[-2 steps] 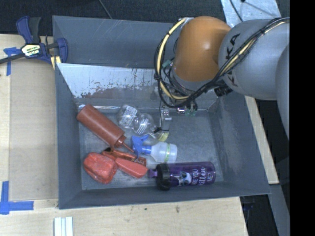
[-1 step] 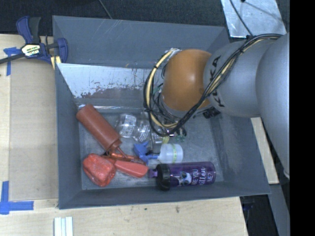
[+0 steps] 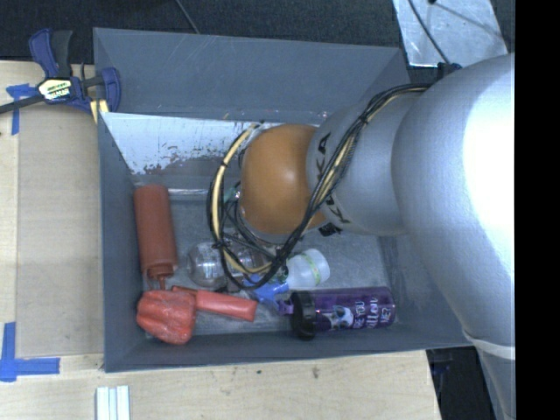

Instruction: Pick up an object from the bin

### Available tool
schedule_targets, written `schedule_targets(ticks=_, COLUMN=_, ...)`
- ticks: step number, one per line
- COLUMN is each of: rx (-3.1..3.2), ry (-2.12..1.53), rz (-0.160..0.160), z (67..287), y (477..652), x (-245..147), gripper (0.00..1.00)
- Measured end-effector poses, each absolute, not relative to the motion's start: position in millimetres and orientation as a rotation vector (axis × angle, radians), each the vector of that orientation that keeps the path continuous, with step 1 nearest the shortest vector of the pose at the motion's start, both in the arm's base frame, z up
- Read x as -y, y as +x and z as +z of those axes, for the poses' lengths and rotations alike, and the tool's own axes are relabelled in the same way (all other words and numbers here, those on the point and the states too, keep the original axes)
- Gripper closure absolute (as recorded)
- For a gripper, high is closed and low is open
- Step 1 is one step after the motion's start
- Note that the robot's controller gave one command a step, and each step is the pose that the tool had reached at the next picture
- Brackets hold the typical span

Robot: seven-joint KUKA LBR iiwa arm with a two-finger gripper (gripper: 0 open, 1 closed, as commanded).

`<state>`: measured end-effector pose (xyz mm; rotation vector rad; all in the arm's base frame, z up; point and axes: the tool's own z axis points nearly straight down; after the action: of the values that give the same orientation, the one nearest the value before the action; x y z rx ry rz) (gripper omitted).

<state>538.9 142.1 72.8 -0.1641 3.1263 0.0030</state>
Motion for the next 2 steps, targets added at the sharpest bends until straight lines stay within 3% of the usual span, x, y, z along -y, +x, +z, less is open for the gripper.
schedule_targets(ticks=1, rx=-3.126, ry=-0.164, rz=0.003, z=72.8, y=538.9, x=-142.1, gripper=1.00)
schedule_targets(ticks=2, rx=-3.137, ry=-0.098, rz=0.001, z=230.3, y=513.5, x=-116.8, gripper=1.00)
